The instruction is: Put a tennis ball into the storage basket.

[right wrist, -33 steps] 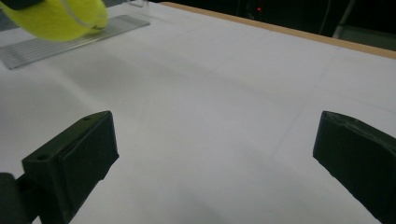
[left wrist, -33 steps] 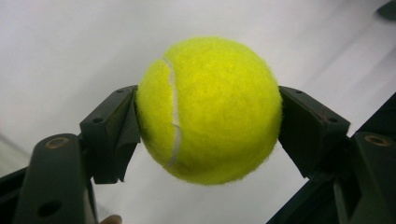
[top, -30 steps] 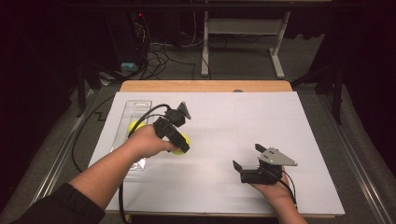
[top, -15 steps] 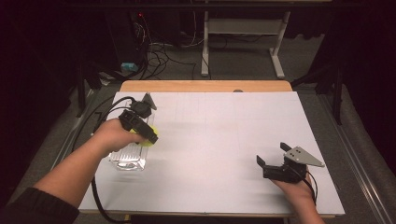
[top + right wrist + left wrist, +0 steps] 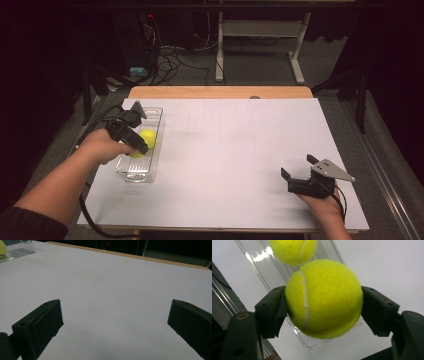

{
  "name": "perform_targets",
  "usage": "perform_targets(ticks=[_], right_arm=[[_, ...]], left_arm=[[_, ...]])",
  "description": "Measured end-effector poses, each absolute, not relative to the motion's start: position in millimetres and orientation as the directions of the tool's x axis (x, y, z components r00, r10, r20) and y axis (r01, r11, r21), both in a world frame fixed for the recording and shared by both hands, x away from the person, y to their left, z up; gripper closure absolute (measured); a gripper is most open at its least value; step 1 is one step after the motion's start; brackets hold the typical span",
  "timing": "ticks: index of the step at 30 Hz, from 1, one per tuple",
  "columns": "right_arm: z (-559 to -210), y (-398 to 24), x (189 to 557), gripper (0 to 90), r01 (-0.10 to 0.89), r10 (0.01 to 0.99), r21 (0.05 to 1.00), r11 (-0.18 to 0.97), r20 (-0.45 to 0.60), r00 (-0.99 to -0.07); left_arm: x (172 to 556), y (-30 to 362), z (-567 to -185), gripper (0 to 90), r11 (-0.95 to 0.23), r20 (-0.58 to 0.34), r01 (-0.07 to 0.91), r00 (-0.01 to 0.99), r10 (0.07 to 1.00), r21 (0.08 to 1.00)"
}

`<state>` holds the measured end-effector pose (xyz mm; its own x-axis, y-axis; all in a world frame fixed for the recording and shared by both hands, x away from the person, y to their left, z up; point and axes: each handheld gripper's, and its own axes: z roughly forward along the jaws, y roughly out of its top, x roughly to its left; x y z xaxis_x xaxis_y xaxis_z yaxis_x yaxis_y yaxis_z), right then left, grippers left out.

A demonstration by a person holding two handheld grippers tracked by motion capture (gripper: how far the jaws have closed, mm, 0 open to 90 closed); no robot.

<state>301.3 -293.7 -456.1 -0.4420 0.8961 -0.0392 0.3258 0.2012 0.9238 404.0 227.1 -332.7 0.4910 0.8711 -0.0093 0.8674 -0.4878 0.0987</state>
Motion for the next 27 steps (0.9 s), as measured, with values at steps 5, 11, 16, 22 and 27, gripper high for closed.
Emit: perform_targets(ticks=[5, 11, 16, 22, 27], right_arm=[[-457, -291, 301, 0.0, 0.328, 0.893, 0.921, 0.21, -0.045, -0.447], [-457, -290, 301, 0.0, 0.327, 0.892, 0.921, 0.212, -0.046, -0.449], [-457, -290, 301, 0.0, 0.328, 0.893, 0.921, 0.211, -0.044, -0.449], [-457, -290, 301, 0.0, 0.329, 0.893, 0.921, 0.21, -0.043, -0.448], [-457, -289, 301, 0.0, 0.329, 0.893, 0.921, 0.209, -0.042, -0.449]], left_arm=[[405, 232, -341, 26.7, -0.48, -0.023, 0.873, 0.483, 0.875, 0.088], [407, 232, -355, 26.6, -0.475, -0.048, 0.877, 0.479, 0.877, 0.07], [409, 231, -366, 26.5, -0.478, -0.054, 0.876, 0.481, 0.875, 0.057], [409, 233, -361, 17.9, -0.473, -0.051, 0.878, 0.477, 0.877, 0.079], [407, 233, -348, 0.5, -0.469, -0.048, 0.876, 0.476, 0.878, 0.114]])
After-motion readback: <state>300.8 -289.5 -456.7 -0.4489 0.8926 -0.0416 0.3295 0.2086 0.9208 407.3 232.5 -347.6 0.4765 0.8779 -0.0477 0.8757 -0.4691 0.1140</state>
